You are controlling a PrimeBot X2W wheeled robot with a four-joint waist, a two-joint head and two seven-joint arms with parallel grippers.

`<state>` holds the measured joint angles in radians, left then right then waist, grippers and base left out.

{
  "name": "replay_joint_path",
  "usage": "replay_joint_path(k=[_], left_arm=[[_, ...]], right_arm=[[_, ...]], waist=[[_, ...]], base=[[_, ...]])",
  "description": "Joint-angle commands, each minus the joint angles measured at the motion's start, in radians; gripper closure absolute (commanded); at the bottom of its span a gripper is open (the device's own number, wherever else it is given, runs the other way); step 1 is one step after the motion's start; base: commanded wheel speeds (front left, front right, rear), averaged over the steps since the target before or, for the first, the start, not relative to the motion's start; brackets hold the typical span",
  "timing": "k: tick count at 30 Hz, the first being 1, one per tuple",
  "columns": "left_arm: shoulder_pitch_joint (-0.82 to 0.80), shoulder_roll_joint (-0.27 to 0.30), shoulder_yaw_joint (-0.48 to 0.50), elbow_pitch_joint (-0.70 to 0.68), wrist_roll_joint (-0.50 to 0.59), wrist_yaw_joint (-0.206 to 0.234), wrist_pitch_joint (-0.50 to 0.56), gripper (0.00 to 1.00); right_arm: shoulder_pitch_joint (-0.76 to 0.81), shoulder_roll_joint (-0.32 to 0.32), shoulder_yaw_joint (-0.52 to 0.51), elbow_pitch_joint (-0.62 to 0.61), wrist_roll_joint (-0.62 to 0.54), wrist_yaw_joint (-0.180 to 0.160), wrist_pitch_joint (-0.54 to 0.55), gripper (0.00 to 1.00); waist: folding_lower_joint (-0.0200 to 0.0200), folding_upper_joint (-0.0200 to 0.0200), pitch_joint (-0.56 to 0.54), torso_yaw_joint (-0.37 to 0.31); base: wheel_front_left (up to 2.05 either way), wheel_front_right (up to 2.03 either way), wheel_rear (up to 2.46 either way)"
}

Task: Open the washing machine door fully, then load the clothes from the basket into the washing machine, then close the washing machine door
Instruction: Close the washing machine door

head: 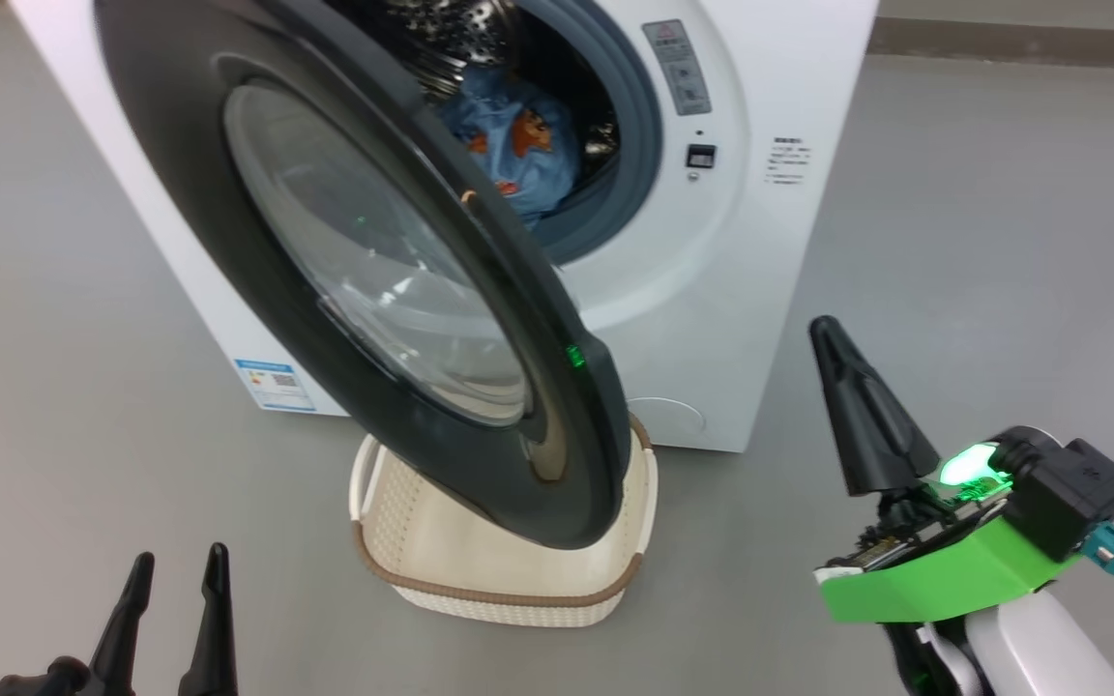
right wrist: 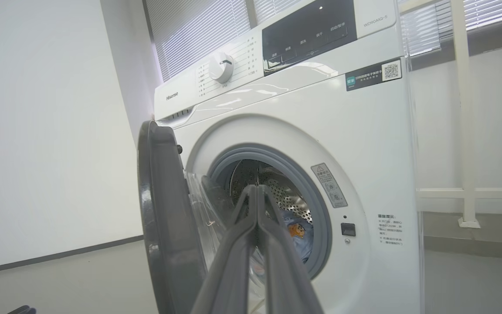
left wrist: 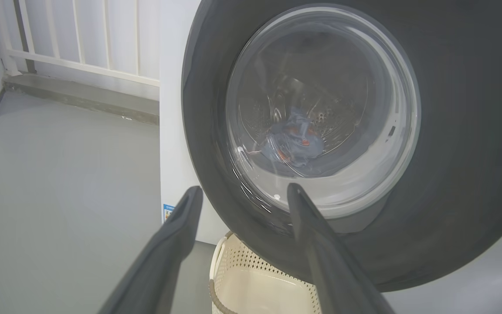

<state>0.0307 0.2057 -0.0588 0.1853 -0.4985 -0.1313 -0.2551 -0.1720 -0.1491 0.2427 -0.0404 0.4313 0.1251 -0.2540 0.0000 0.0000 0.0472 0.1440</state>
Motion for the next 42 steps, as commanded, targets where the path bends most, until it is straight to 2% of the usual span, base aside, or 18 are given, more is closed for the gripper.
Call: replay_joint_path(k=[1, 11, 21, 33, 42], left_arm=[[-0.008, 0.016, 0.033, -0.032, 0.010, 0.001, -0.007, 0.00], [0.002, 0.017, 0.020, -0.042, 0.018, 0.001, -0.007, 0.00], [-0.015, 0.008, 0.013, -0.048, 0.015, 0.001, -0.007, 0.00], [-0.046, -0.005, 0.007, -0.047, 0.009, 0.001, -0.007, 0.00], [-0.064, -0.016, 0.009, -0.048, 0.008, 0.001, -0.007, 0.00]], right_arm=[[-0.045, 0.004, 0.045, -0.045, -0.003, 0.006, -0.008, 1.00], [-0.072, 0.025, 0.194, -0.097, 0.015, 0.006, -0.008, 1.00], [-0.092, 0.003, 0.308, 0.020, 0.073, 0.006, -0.008, 1.00], [-0.102, -0.027, 0.339, 0.149, 0.094, 0.006, -0.008, 1.00], [-0.115, -0.031, 0.337, 0.195, 0.097, 0.006, -0.008, 1.00]], waist=[[0.0000, 0.0000, -0.021, 0.045], [0.0000, 0.0000, -0.039, 0.114], [0.0000, 0.0000, 0.002, 0.158], [0.0000, 0.0000, 0.055, 0.190], [0.0000, 0.0000, 0.088, 0.195]], base=[[0.00, 0.00, 0.00], [0.00, 0.00, 0.00], [0.00, 0.00, 0.00], [0.00, 0.00, 0.00], [0.00, 0.00, 0.00]])
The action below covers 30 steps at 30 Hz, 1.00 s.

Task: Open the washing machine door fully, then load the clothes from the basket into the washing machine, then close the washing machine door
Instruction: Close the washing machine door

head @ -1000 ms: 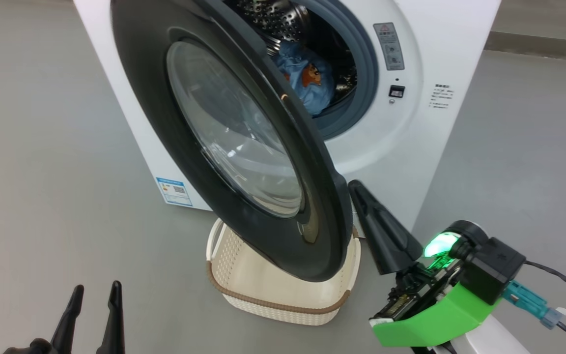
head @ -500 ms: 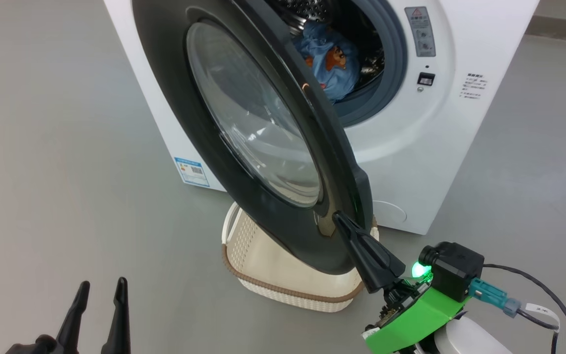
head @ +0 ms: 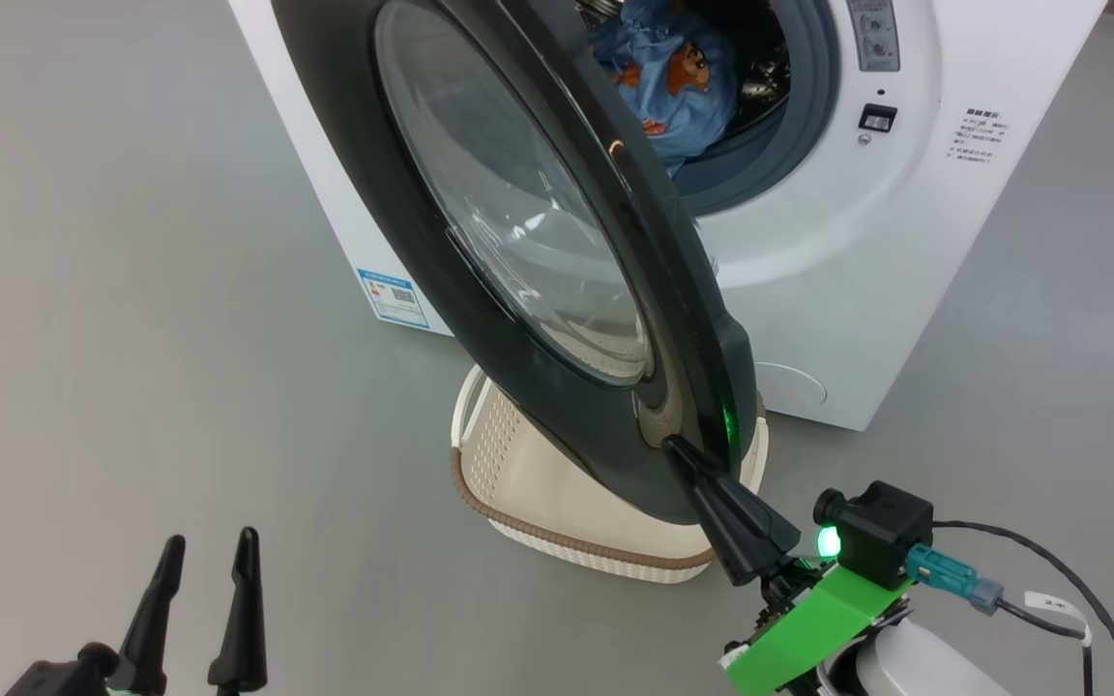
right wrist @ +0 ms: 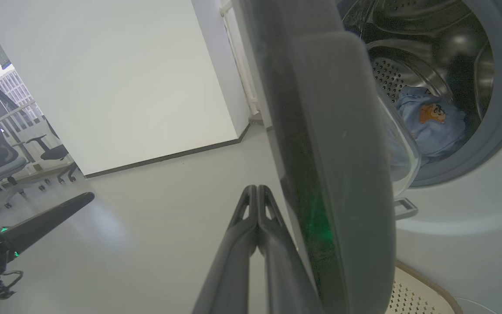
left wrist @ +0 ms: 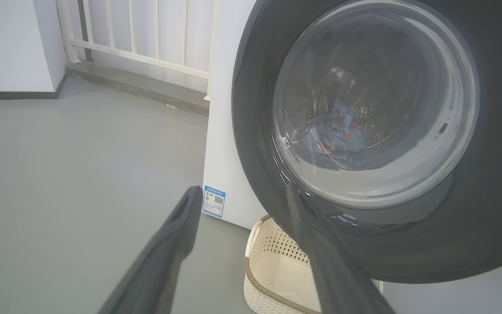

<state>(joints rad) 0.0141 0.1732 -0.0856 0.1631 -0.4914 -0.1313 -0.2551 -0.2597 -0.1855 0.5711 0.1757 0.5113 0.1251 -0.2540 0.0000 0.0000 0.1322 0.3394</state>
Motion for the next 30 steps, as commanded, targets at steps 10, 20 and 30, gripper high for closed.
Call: replay_joint_path(k=[10, 20, 30], left_arm=[[-0.066, 0.013, 0.030, -0.027, 0.002, 0.001, -0.007, 0.00], [-0.102, 0.000, 0.025, -0.041, -0.002, 0.001, -0.007, 0.00], [-0.155, -0.013, 0.006, -0.051, -0.009, 0.001, -0.007, 0.00]], right_arm=[[-0.045, 0.001, -0.038, -0.016, 0.011, 0.006, -0.008, 1.00], [-0.094, 0.004, -0.139, -0.007, -0.026, 0.006, -0.008, 1.00], [-0.182, 0.020, -0.227, 0.024, -0.069, 0.006, -0.008, 1.00]], waist=[[0.0000, 0.0000, 0.028, -0.015], [0.0000, 0.0000, 0.085, -0.027], [0.0000, 0.0000, 0.152, -0.025]], base=[[0.00, 0.00, 0.00], [0.00, 0.00, 0.00], [0.00, 0.00, 0.00]])
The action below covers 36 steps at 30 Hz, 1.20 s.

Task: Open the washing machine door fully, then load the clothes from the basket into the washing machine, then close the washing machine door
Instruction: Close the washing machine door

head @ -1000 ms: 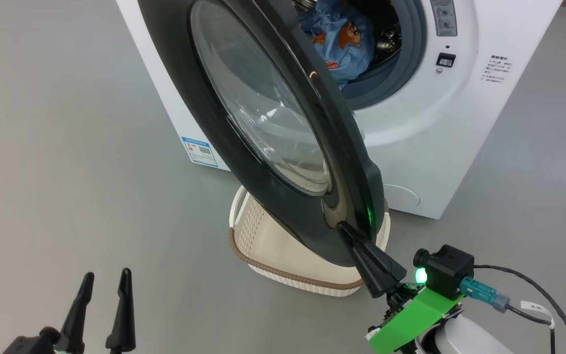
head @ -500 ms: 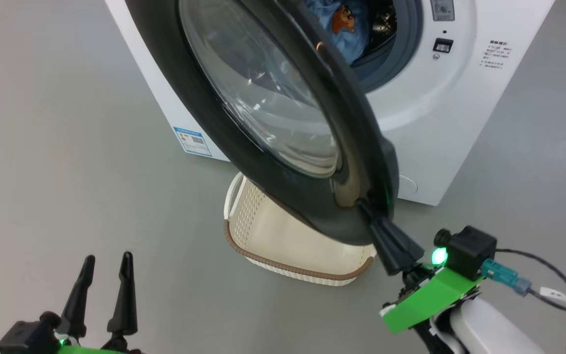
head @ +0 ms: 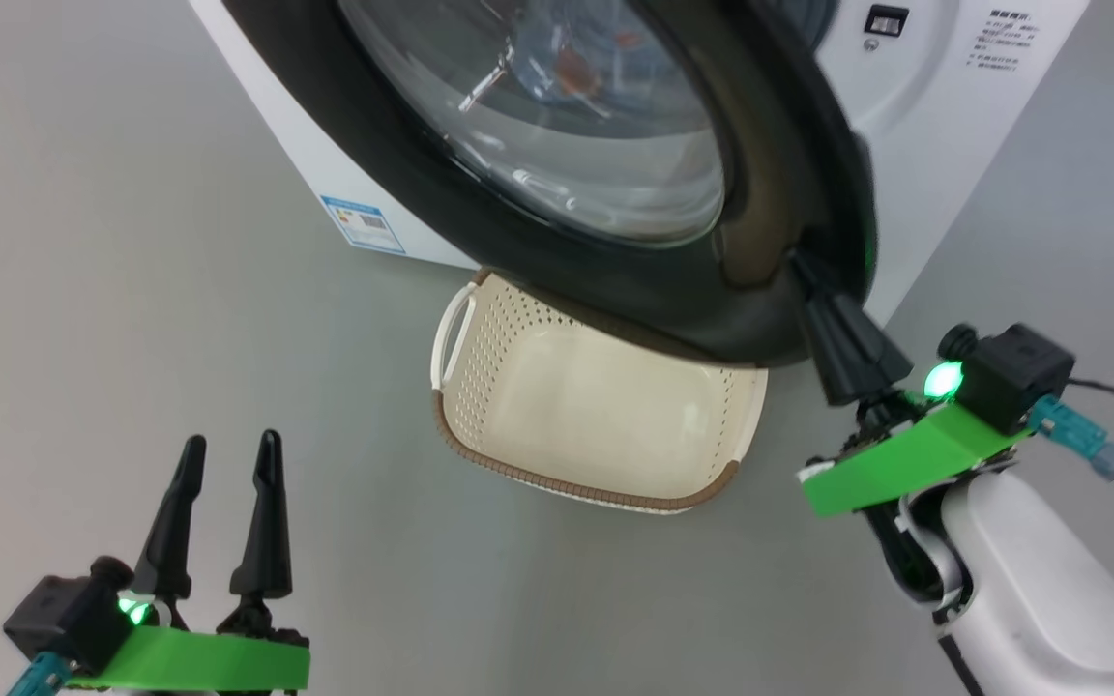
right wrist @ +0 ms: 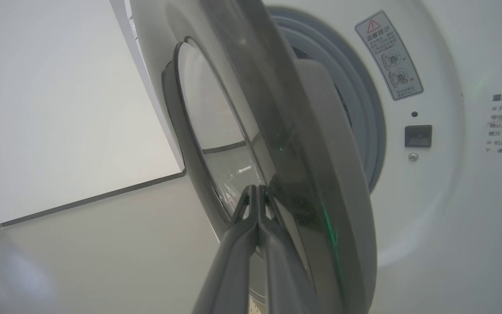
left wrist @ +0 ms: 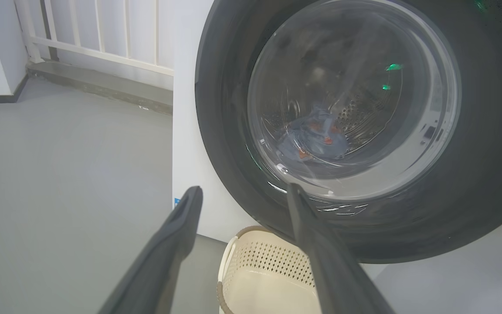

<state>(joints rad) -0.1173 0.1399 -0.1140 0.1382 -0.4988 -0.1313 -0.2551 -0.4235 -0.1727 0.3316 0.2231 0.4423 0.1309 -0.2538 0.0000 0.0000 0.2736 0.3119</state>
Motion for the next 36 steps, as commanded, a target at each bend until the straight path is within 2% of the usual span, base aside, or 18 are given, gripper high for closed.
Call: replay_joint_path(k=[1, 14, 28, 36], left_arm=[[-0.029, 0.019, 0.032, -0.027, -0.002, 0.001, -0.007, 0.00], [-0.079, 0.008, 0.006, -0.047, -0.010, 0.001, -0.007, 0.00], [-0.148, -0.010, -0.026, -0.050, -0.020, 0.001, -0.007, 0.00], [-0.176, -0.015, -0.037, -0.052, -0.026, 0.001, -0.007, 0.00]], right_arm=[[-0.028, 0.008, 0.000, -0.021, -0.005, 0.000, -0.008, 1.00], [-0.151, -0.002, -0.134, 0.015, -0.043, 0.000, -0.008, 1.00], [-0.320, -0.033, -0.179, 0.076, -0.063, 0.000, -0.008, 1.00], [-0.391, -0.019, -0.244, 0.088, -0.083, 0.000, -0.008, 1.00]], waist=[[0.0000, 0.0000, 0.016, 0.004], [0.0000, 0.0000, 0.088, 0.046], [0.0000, 0.0000, 0.179, 0.079], [0.0000, 0.0000, 0.213, 0.085]], base=[[0.00, 0.00, 0.00], [0.00, 0.00, 0.00], [0.00, 0.00, 0.00], [0.00, 0.00, 0.00]])
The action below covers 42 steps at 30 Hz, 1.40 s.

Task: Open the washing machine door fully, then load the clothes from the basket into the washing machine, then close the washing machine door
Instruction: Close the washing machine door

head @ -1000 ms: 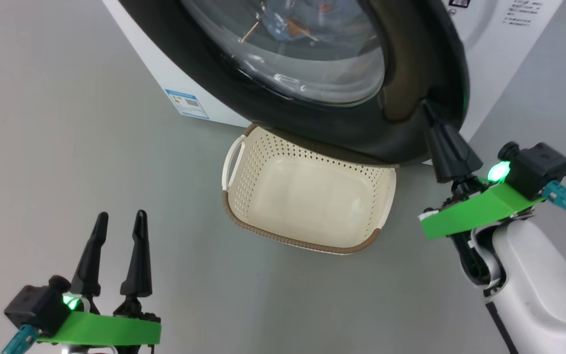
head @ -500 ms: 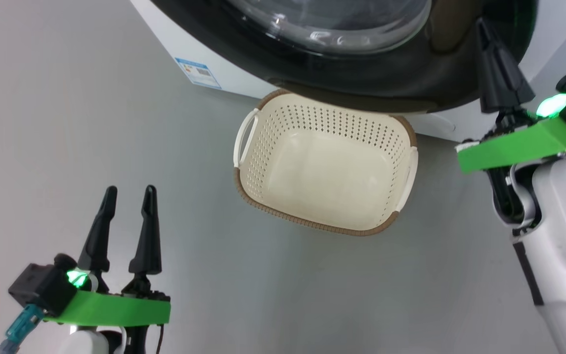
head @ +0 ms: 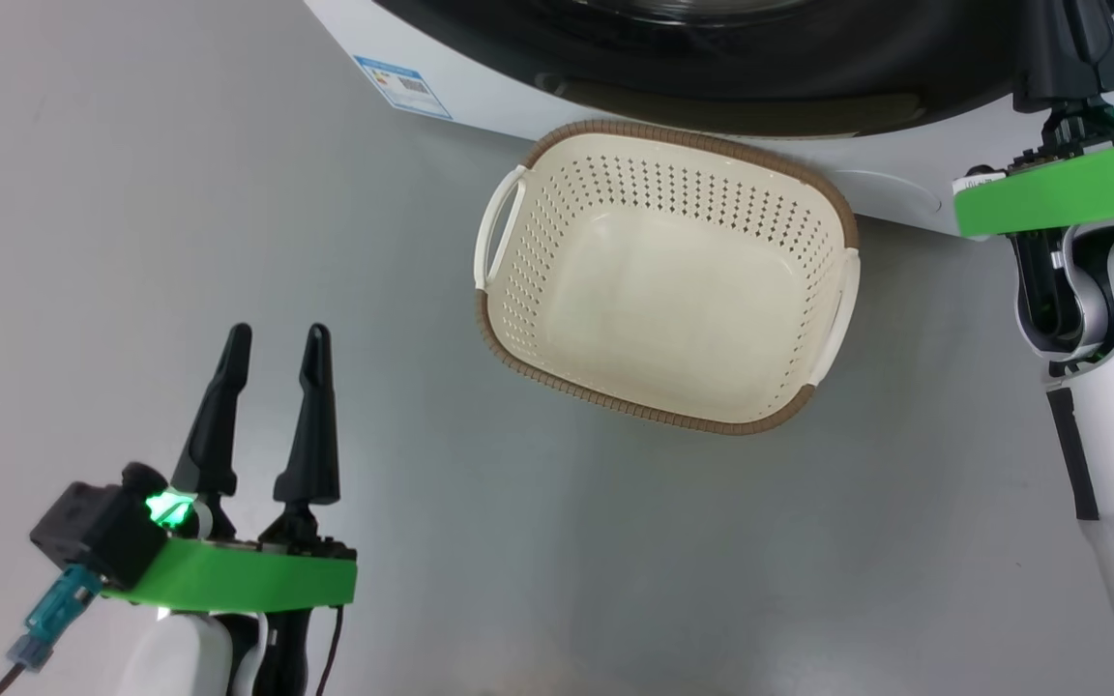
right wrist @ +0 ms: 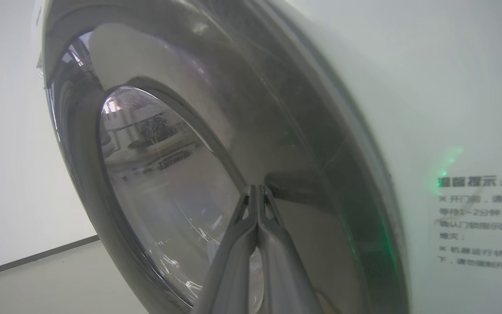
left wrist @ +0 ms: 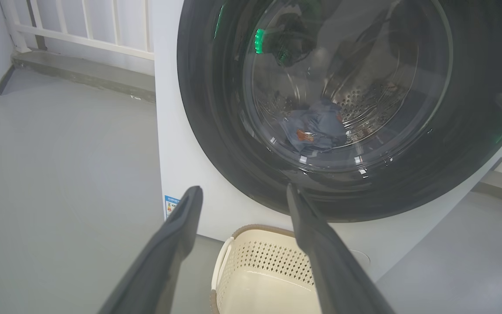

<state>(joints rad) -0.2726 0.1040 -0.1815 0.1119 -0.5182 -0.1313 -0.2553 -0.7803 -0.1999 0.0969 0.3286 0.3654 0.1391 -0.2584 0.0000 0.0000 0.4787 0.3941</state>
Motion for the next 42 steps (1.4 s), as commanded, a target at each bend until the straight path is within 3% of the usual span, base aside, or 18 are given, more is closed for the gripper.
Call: replay_joint_path(k=[1, 11, 12, 14, 16, 17, 19, 42], left_arm=[[-0.024, 0.020, 0.029, -0.026, -0.007, 0.001, -0.006, 0.00], [-0.020, 0.023, 0.034, -0.004, -0.003, 0.001, -0.006, 0.00], [-0.016, 0.024, 0.037, 0.000, -0.001, 0.001, -0.006, 0.00], [-0.006, 0.028, 0.044, 0.006, 0.001, 0.001, -0.006, 0.00], [0.005, 0.032, 0.051, 0.010, 0.005, 0.001, -0.006, 0.00], [0.010, 0.034, 0.054, 0.012, 0.007, 0.001, -0.006, 0.00], [0.020, 0.038, 0.060, 0.017, 0.010, 0.001, -0.006, 0.00], [0.133, 0.105, 0.125, 0.029, 0.029, 0.001, -0.006, 0.00]], right_arm=[[-0.040, 0.009, -0.012, -0.016, -0.009, -0.008, -0.003, 1.00], [0.013, 0.017, 0.043, -0.007, -0.001, -0.008, -0.003, 1.00], [0.028, 0.019, 0.048, -0.007, 0.001, -0.008, -0.003, 0.96], [0.057, 0.025, 0.060, -0.010, 0.005, -0.008, -0.003, 0.81], [0.087, 0.028, 0.075, -0.011, 0.010, -0.008, -0.003, 0.54], [0.101, 0.030, 0.080, -0.012, 0.012, -0.008, -0.003, 0.27], [0.129, 0.034, 0.088, -0.012, 0.018, -0.008, -0.003, 0.00], [0.403, 0.073, 0.071, -0.017, 0.068, -0.008, -0.003, 0.00]], waist=[[0.0000, 0.0000, 0.011, 0.004], [0.0000, 0.0000, -0.024, -0.010], [0.0000, 0.0000, -0.033, -0.014], [0.0000, 0.0000, -0.050, -0.023], [0.0000, 0.0000, -0.069, -0.032], [0.0000, 0.0000, -0.078, -0.036], [0.0000, 0.0000, -0.096, -0.045], [0.0000, 0.0000, -0.272, -0.189]], base=[[0.00, 0.00, 0.00], [0.00, 0.00, 0.00], [0.00, 0.00, 0.00], [0.00, 0.00, 0.00], [0.00, 0.00, 0.00], [0.00, 0.00, 0.00], [0.00, 0.00, 0.00], [0.00, 0.00, 0.00]])
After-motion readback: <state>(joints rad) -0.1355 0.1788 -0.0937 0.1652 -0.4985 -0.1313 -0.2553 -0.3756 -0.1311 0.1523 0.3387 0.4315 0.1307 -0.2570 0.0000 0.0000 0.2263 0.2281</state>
